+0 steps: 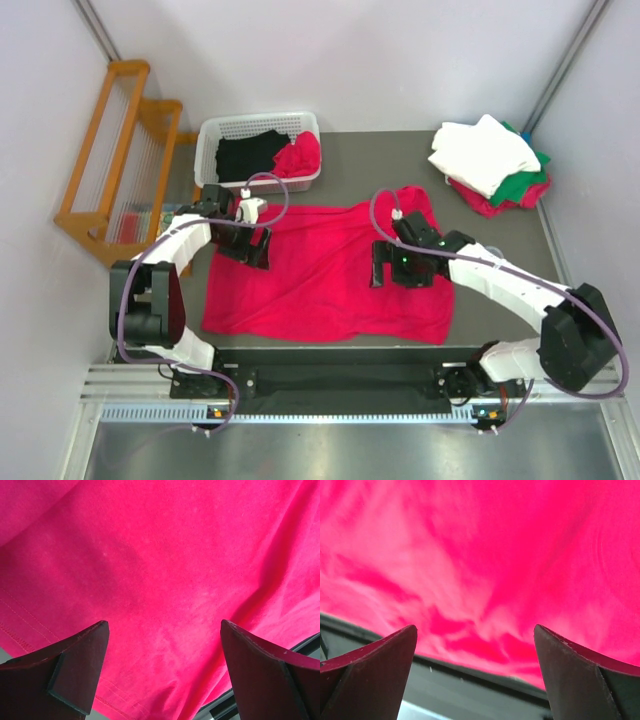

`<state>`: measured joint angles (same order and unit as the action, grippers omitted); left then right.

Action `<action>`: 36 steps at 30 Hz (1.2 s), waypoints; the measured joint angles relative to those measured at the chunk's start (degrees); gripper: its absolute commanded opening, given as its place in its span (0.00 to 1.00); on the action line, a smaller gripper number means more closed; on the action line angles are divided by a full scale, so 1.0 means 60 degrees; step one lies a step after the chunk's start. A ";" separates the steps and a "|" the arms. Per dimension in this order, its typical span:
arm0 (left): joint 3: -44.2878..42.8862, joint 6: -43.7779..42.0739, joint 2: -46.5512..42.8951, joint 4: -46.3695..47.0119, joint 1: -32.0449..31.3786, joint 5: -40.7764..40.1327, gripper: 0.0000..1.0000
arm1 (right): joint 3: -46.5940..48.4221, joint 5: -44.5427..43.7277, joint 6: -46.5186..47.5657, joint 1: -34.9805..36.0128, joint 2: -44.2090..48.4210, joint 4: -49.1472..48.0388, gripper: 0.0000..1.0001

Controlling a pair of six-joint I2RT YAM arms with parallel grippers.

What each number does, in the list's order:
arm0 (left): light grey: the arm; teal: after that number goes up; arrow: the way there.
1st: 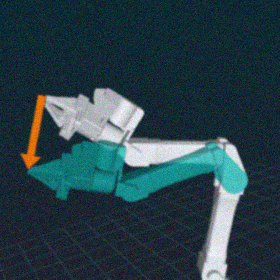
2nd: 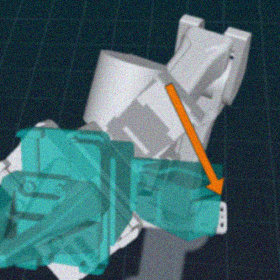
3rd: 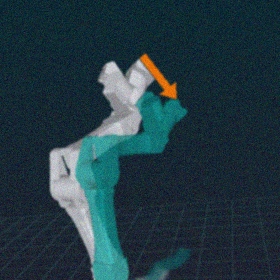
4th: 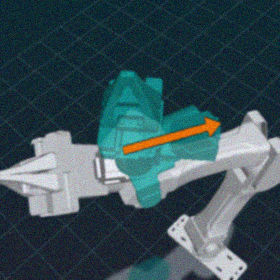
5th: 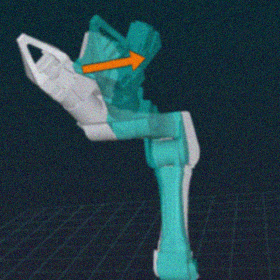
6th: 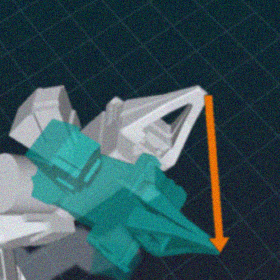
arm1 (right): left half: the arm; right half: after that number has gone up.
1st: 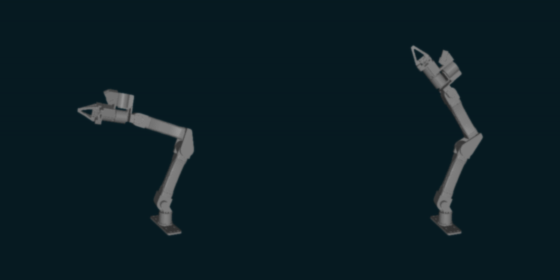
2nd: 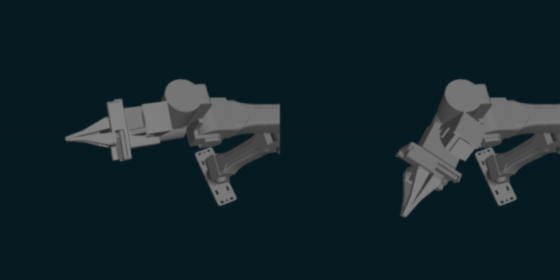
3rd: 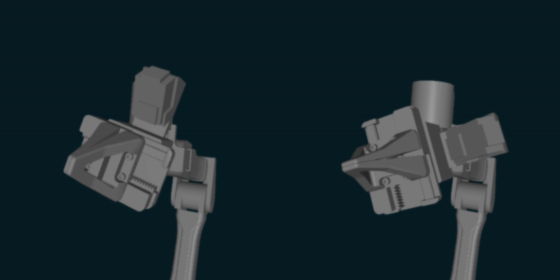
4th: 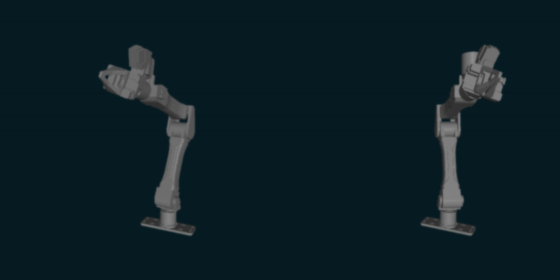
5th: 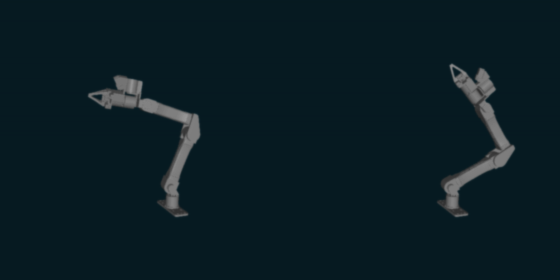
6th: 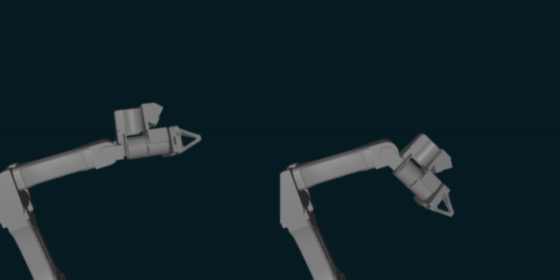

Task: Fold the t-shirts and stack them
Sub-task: Flatten the tshirt out

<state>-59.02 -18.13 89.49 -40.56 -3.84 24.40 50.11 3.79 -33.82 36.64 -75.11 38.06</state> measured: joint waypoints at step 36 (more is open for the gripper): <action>-0.1672 -0.0288 -0.0616 -0.0780 0.0940 -0.0124 0.98 | -0.3038 -0.0073 -0.0994 0.0539 0.2011 0.0124 1.00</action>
<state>-69.06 -19.86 85.80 -45.23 1.80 23.66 31.88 3.36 -39.79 39.88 -63.05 38.81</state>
